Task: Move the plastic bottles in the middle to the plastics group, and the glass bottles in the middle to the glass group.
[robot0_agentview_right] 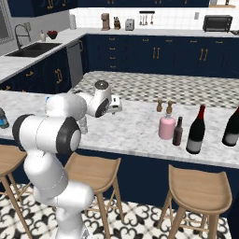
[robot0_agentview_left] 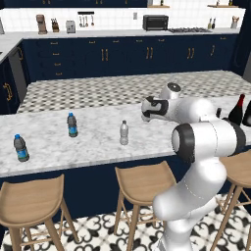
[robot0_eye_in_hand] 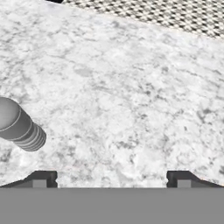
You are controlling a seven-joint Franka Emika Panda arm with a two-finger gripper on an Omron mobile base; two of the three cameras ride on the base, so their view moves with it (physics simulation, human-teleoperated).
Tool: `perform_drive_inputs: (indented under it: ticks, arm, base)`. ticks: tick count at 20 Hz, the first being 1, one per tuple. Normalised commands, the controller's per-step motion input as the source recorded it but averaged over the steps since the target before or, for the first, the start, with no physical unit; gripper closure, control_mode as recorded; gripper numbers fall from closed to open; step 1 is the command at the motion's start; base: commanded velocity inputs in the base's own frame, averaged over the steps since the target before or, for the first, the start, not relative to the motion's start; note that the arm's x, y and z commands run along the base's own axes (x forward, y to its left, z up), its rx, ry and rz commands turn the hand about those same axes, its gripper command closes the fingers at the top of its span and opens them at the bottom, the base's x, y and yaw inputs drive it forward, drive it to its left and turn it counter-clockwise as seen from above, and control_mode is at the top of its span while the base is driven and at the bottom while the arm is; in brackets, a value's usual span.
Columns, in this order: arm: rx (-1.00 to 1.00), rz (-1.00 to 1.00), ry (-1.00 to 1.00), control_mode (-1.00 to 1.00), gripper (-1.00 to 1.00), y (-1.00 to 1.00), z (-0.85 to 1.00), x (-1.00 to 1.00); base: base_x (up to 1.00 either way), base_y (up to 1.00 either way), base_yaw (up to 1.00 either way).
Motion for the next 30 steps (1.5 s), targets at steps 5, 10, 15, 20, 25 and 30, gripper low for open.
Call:
perform_drive_inputs:
  ticks: [5,10,15,20,25,30]
  arm:
    - [0.00,0.17,0.03,-1.00,-1.00,0.92,0.20,0.14]
    - [0.00,0.00,0.06,-1.00,-1.00,0.75,0.23,0.00]
    - [0.00,-0.03,0.04,-1.00,-1.00,0.56,0.01,0.01]
    - [0.00,-0.17,0.15,-1.00,-1.00,0.24,-0.14,0.09]
    - [0.00,-0.15,0.14,-1.00,-1.00,0.01,-0.12,0.11]
    - [0.00,-0.05,0.01,-1.00,-1.00,0.14,-0.18,0.17]
  base:
    - [0.00,0.00,0.00]
    - [0.00,0.00,0.00]
    - [0.00,0.00,0.00]
    - [0.00,0.00,0.00]
    - [0.00,0.00,0.00]
    - [0.00,0.00,0.00]
